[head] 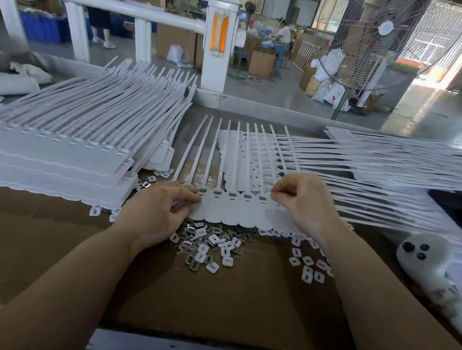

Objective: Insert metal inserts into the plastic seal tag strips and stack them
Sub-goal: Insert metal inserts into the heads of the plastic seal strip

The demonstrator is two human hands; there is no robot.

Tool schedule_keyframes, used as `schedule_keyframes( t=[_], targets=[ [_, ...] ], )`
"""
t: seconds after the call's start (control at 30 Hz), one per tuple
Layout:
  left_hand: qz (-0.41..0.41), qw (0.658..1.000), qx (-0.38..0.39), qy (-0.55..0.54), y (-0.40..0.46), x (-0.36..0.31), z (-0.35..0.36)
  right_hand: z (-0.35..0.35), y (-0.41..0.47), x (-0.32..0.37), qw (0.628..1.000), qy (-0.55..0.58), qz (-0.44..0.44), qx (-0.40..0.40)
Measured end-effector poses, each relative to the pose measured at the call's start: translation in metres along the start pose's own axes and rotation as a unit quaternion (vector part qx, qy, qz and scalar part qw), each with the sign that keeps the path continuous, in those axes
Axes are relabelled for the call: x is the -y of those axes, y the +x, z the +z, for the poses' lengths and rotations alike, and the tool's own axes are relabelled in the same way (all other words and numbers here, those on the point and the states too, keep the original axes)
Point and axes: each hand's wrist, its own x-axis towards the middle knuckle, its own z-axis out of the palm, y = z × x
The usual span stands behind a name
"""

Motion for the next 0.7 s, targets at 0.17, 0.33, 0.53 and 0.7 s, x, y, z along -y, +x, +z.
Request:
schedule_keyframes(
  t=[0.17, 0.33, 0.53, 0.7],
  targets=[
    [0.003, 1.0, 0.002, -0.001, 0.0, 0.0, 0.0, 0.011, 0.01, 0.002, 0.995, -0.099, -0.011, 0.015],
    [0.002, 1.0, 0.003, 0.001, 0.0, 0.0, 0.0, 0.015, 0.012, 0.006, 0.986, -0.166, -0.028, 0.013],
    [0.01, 1.0, 0.002, -0.002, 0.0, 0.001, 0.0, 0.017, 0.001, 0.004, 0.935, -0.33, -0.117, 0.06],
    [0.006, 1.0, -0.003, -0.006, 0.0, 0.0, 0.001, 0.013, -0.013, 0.004, 0.904, -0.388, -0.161, 0.085]
  ],
)
